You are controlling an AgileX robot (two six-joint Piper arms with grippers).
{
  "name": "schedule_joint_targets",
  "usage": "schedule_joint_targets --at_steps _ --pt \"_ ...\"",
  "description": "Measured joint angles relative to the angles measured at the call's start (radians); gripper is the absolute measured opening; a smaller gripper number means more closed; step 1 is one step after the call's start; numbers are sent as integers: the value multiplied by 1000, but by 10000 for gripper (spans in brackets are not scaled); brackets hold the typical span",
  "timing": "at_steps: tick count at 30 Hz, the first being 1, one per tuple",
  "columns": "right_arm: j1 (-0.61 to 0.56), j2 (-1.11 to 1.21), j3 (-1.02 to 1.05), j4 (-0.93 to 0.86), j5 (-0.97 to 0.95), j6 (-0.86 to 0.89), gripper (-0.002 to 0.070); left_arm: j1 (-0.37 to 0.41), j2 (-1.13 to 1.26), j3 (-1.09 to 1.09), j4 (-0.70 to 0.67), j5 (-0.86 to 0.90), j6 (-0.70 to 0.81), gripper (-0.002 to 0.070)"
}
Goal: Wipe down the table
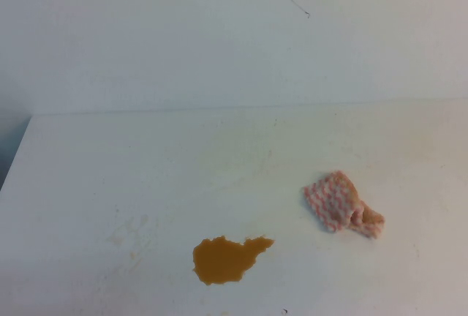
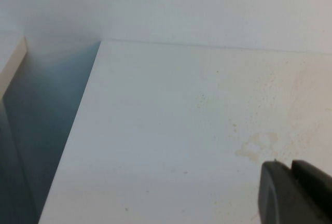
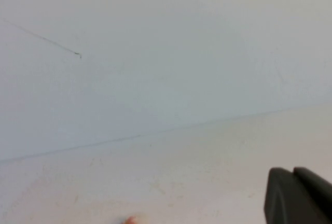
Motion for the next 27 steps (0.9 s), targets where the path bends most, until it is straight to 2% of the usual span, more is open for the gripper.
schedule_joint_targets --at_steps 8,16,21,27 --pt "0 174 -28 82 20 -16 -2 0 0 0 0 0 0 -3" --pt "0 447 -243 85 324 -255 -2 0 0 0 0 0 0 -3" --pt "0 625 -417 89 531 -290 -2 0 0 0 0 0 0 -3" --pt "89 768 -557 89 612 -292 -2 0 0 0 0 0 0 -3"
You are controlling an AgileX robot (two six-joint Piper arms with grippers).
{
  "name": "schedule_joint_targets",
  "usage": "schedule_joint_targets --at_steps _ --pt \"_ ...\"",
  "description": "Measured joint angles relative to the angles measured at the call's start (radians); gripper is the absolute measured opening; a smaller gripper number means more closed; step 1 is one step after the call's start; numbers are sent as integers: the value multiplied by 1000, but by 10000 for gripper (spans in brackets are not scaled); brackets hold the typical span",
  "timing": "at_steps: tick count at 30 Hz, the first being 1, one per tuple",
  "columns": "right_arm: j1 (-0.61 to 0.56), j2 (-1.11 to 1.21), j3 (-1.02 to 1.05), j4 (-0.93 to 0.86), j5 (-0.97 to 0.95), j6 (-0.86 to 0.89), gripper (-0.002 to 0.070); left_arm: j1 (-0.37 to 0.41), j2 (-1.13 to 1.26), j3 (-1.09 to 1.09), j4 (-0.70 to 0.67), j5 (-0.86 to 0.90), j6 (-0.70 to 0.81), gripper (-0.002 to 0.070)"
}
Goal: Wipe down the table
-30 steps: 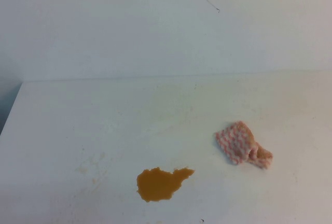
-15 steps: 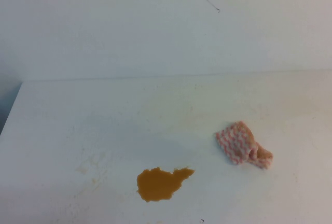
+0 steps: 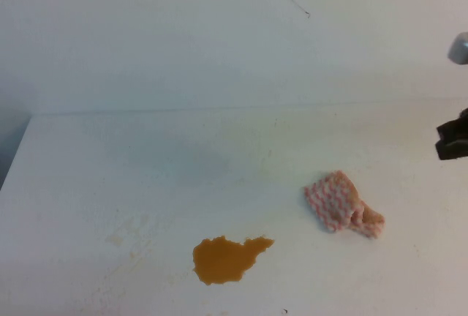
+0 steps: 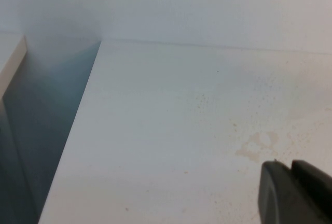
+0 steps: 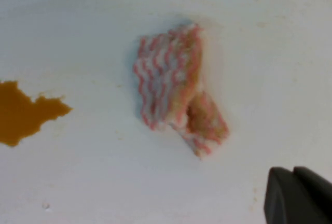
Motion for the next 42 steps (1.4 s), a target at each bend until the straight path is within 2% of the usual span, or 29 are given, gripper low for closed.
schedule_joint_targets --at_steps 7,10,15,18,21,29,36,39,42 --pt "185 122 -109 5 -30 0 34 0 0 0 0 0 0 -3" --pt "227 180 -153 -8 -34 21 94 0 0 0 0 0 0 -3" --pt "252 273 -204 -23 -37 84 279 0 0 0 0 0 0 -3" --pt "262 312 -221 -27 -37 93 333 0 0 0 0 0 0 -4" --pt "276 346 -232 -34 -39 97 349 0 0 0 0 0 0 -3" --pt "310 459 -242 -198 -48 257 356 0 0 0 0 0 0 -3" --pt "310 538 -242 -213 -29 288 345 0 0 0 0 0 0 -3" --pt "310 550 -242 -213 -27 291 280 0 0 0 0 0 0 -3" --pt "310 550 -248 -214 -22 291 134 0 0 0 0 0 0 -3"
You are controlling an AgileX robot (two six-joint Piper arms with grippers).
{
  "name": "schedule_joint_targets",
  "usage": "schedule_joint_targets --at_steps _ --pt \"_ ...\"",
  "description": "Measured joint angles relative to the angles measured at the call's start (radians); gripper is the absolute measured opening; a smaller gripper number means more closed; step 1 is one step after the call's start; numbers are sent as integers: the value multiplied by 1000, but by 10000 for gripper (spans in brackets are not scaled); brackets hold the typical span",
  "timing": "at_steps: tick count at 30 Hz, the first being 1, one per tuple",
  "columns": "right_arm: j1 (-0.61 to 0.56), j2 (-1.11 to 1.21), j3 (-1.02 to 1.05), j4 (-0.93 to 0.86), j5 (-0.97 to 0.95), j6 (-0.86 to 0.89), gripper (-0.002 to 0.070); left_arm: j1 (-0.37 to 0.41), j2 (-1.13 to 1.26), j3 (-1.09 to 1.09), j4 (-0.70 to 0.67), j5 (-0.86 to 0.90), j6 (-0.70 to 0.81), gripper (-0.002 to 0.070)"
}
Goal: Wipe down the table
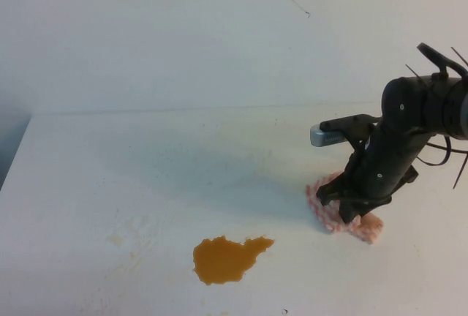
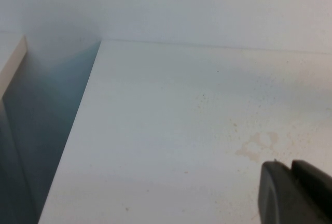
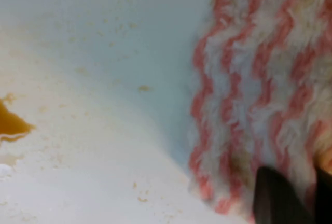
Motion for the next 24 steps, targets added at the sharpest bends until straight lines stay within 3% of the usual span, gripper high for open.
schedule_joint_targets --at_steps 2,4,12,24 --pt "0 0 -6 0 3 0 59 0 0 0 0 0 0 -3" --pt "0 0 -15 0 6 0 32 0 0 0 0 0 0 -3" --pt "0 4 -52 21 15 -9 22 0 0 0 0 0 0 -3" --pt "28 5 -131 304 21 -173 21 0 0 0 0 0 0 -3"
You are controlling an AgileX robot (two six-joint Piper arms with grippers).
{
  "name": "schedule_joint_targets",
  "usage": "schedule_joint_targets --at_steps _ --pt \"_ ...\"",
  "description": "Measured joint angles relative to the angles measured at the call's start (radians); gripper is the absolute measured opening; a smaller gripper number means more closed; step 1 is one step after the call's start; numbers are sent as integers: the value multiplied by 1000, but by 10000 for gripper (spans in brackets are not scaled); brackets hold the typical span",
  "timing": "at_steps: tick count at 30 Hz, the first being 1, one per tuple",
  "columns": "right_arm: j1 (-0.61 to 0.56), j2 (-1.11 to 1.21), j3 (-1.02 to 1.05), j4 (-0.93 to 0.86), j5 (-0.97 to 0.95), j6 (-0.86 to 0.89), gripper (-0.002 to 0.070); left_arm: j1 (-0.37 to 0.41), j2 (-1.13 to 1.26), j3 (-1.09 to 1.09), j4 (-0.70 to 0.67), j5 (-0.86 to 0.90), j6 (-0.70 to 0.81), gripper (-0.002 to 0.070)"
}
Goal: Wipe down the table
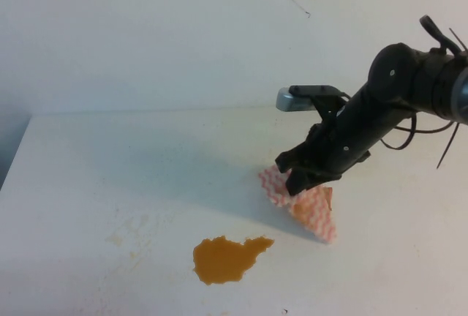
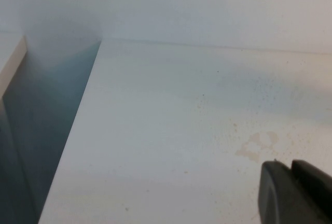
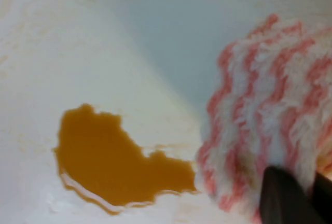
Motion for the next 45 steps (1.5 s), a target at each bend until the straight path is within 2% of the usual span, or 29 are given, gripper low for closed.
schedule_joint_targets --at_steps 15,26,31,39,45 --pt "243 0 -71 382 8 -209 21 0 0 0 0 0 0 -3" --pt "258 124 -71 384 27 -181 21 0 0 0 0 0 0 -3" --pt "261 190 -71 248 32 -75 21 0 0 0 0 0 0 -3" --pt "261 170 -99 -154 81 260 20 0 0 0 0 0 0 -3" --pt "261 154 -110 -451 161 424 20 0 0 0 0 0 0 -3"
